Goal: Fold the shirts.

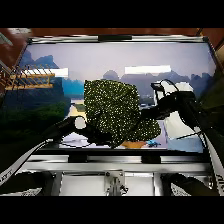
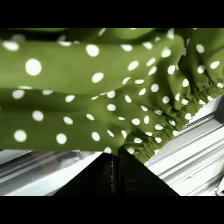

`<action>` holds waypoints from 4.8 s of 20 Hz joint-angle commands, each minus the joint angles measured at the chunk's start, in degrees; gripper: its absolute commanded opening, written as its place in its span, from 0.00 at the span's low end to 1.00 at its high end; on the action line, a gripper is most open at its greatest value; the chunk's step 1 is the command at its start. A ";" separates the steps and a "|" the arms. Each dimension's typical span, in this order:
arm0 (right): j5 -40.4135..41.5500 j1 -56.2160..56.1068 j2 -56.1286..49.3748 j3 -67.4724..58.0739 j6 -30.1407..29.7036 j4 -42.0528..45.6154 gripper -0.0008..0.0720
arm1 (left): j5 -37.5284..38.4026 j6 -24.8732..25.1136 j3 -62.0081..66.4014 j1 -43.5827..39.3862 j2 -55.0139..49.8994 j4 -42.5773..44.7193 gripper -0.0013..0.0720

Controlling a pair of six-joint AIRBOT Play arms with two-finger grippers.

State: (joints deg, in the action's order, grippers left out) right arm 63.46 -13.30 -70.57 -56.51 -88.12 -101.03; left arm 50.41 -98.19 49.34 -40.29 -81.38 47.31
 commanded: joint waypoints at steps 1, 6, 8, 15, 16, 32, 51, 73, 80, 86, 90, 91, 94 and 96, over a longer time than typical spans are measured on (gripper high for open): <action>-4.83 -0.02 -1.16 0.02 0.02 2.64 0.76 | -0.04 3.37 0.02 0.04 0.44 -0.63 0.04; -5.75 -0.02 -6.38 0.02 -0.13 6.60 0.76 | -0.04 4.70 0.02 0.04 3.58 -0.63 0.04; -8.15 0.00 -7.98 0.02 -0.13 7.37 0.76 | -0.02 4.72 0.02 0.04 4.59 -0.63 0.04; -7.43 -0.02 -9.44 -0.11 -0.11 4.61 0.11 | -2.56 4.74 0.81 0.04 6.47 -0.63 0.04; -6.10 -0.02 -9.44 -0.63 -0.79 4.39 0.10 | -3.08 4.74 1.46 0.31 6.47 -0.61 0.04; -30.34 -0.02 15.56 -49.07 -19.56 -6.01 0.10 | 2.73 20.17 73.88 21.11 17.40 0.66 0.04; -28.63 -0.02 -9.46 -49.13 -10.43 -27.19 0.10 | 4.28 9.70 60.94 27.80 20.15 28.98 0.04; 16.50 1.81 -11.17 -39.15 -7.06 -1.33 0.10 | 23.58 15.02 23.61 13.84 21.27 13.66 0.04; 23.69 3.80 -11.30 -38.05 -8.20 20.33 0.10 | -0.28 7.19 4.66 -5.55 18.80 13.03 0.04; 28.46 5.46 -11.39 -37.99 -6.16 18.78 0.71 | -9.44 4.26 4.87 -7.43 15.41 11.98 0.53; 32.26 7.30 -9.03 -37.99 -6.12 21.92 0.73 | 6.05 8.00 11.08 1.49 15.54 12.31 0.98; 32.94 8.44 -7.67 -37.99 -5.44 21.40 0.73 | 12.41 9.11 13.46 5.66 15.54 12.87 0.98; 36.70 13.57 -3.21 -37.59 -5.03 11.23 0.76 | 25.46 12.92 17.11 19.47 16.00 15.74 0.98; 37.20 16.83 1.68 -33.29 -5.05 4.96 0.76 | 28.55 13.73 16.46 29.31 16.17 17.00 0.98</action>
State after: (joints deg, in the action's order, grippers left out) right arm 98.08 -0.47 -73.95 -92.88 -93.49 -86.98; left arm 68.77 -87.29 64.49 -22.70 -65.43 62.15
